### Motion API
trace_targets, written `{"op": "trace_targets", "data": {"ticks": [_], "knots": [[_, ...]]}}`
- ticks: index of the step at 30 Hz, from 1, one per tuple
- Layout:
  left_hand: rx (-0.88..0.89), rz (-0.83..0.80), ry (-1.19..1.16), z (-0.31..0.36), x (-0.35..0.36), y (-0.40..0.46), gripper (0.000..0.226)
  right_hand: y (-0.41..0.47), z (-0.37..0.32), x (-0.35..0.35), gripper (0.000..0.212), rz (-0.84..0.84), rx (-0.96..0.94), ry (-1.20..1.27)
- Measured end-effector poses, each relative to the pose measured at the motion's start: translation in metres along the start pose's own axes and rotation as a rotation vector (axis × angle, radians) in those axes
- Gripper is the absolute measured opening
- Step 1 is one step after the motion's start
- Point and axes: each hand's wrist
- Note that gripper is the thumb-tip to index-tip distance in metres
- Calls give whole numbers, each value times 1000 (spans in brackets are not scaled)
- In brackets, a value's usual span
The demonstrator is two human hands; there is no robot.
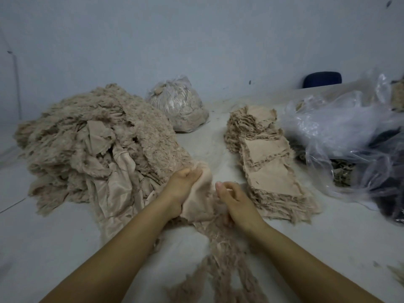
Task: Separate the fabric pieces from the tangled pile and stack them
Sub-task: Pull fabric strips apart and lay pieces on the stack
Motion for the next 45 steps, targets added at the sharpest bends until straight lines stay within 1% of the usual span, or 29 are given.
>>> {"op": "trace_targets", "data": {"ticks": [1, 2, 3, 4, 5, 6, 8, 11, 14, 17, 19, 21, 23, 25, 26, 27, 28, 30, 31, 32, 33, 34, 35, 37, 39, 41, 42, 43, 45], "knots": [[3, -69, 22, 1, 1, -2, 25, 3, -5, 0, 72, 11, -9, 67], [20, -132, 80, 1, 2, -4, 31, 6, -10, 0, 74, 33, -27, 115], [45, -198, 157, 1, 2, -6, 38, 9, -15, -1, 65, 56, -64, 149], [80, -261, 228, 1, 2, -8, 40, 12, -18, -2, 45, 89, -108, 171], [116, -303, 280, 2, 1, -10, 35, 16, -21, -2, 23, 127, -138, 190], [146, -324, 314, 4, -1, -11, 31, 19, -21, -3, 18, 180, -160, 202], [198, -314, 363, 9, -5, -10, 32, 21, -18, -5, 24, 250, -161, 241], [247, -327, 426, 11, -7, -7, 38, 22, -14, -3, 28, 302, -143, 328], [261, -414, 481, 9, -8, -5, 38, 25, -10, 3, 32, 358, -148, 252], [197, -466, 394, 7, -19, -8, 37, 30, -4, -3, 31, 396, -93, 180], [174, -430, 307, 8, -26, -10, 40, 30, 1, -8, 32, 362, -62, 76], [175, -385, 249, 9, -27, -12, 39, 25, 1, -6, 33, 299, -77, -8], [145, -368, 119, 11, -21, -13, 29, 17, -4, 3, 40, 144, -74, 114], [129, -279, 4, 12, -16, -10, 24, 7, -9, 7, 53, -124, 53, 353], [137, -217, -12, 12, -16, -8, 23, 3, -10, 8, 53, -233, 93, 448], [138, -170, -19, 12, -17, -5, 24, -1, -10, 6, 46, -283, 81, 472], [128, -158, -8, 12, -20, -4, 25, -4, -9, 5, 38, -269, 36, 432], [34, -237, 42, 11, -23, -4, 35, -5, -10, 2, 33, -160, -56, 339], [-1, -303, 134, 9, -22, -8, 39, -4, -12, 1, 32, -103, -87, 323], [1, -343, 262, 6, -22, -10, 36, -3, -15, 1, 31, -56, -115, 311], [19, -343, 348, 4, -19, -12, 30, -1, -17, 1, 30, -23, -138, 302], [40, -305, 351, 1, -18, -11, 25, -1, -18, 2, 29, -4, -146, 300], [42, -251, 277, 0, -16, -10, 20, -1, -18, 2, 28, -8, -141, 310], [69, -139, 120, 1, -14, -5, 14, -5, -15, 5, 24, -76, -113, 366], [67, -96, 84, 3, -11, -2, 15, -8, -10, 11, 20, -154, -63, 371], [40, -107, 56, 3, -2, -3, 16, -6, -4, 14, 24, -147, -24, 336], [39, -79, 27, 3, 2, -2, 16, -5, 0, 14, 29, -136, -13, 323], [42, -18, -16, 4, 5, -1, 15, -4, 2, 14, 32, -137, -20, 284], [53, 153, -87, 9, 5, 5, 17, -7, 6, 14, 33, -149, -79, 112]]}}
Point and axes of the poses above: each hand's wrist, its own y-axis towards the middle knuckle, its own x-axis out of the palm, z = x × y
